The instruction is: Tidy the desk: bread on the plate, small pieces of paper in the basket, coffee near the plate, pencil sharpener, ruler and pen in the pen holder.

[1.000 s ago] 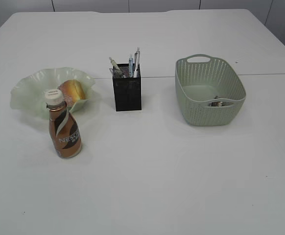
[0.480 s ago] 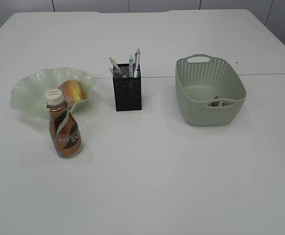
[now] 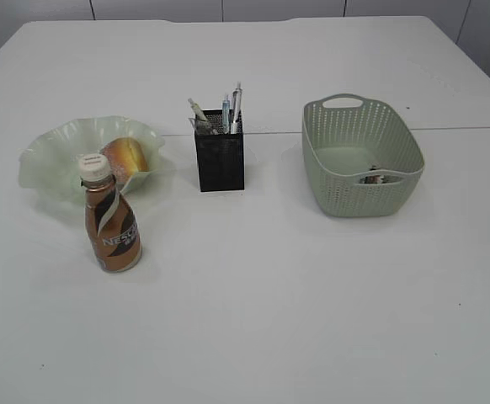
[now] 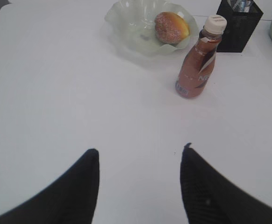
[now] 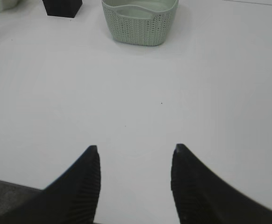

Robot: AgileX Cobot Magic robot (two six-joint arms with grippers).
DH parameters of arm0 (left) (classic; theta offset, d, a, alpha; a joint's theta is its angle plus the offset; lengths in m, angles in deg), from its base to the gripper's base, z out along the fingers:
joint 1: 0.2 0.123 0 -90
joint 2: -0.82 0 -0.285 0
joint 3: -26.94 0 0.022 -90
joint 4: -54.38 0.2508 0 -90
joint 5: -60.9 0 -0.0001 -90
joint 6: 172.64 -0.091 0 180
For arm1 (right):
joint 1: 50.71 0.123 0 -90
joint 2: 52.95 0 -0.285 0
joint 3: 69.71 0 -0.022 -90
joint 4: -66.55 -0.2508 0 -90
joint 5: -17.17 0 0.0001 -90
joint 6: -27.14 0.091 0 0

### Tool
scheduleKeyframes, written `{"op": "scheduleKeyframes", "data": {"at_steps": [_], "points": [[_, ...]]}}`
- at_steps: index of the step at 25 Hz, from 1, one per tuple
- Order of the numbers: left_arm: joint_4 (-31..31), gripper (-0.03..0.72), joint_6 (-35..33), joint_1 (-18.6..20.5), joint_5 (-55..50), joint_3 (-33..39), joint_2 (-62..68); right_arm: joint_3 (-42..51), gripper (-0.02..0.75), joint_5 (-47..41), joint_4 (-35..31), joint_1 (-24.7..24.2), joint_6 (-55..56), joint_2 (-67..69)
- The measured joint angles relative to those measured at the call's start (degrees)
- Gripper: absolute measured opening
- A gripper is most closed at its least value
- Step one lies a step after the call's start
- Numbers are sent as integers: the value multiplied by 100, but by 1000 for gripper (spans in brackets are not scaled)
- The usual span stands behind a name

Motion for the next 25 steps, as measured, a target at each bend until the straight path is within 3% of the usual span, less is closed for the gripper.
{"op": "scheduleKeyframes", "data": {"at_steps": [7, 16, 25], "points": [[0, 390, 0, 367, 0, 0, 0, 0, 363, 4, 0, -398, 0, 0], [22, 334, -31, 451, 0, 0, 0, 0, 363, 4, 0, -472, 0, 0], [-226, 307, -811, 451, 0, 0, 0, 0, 363, 14, 0, -472, -27, 0]]}}
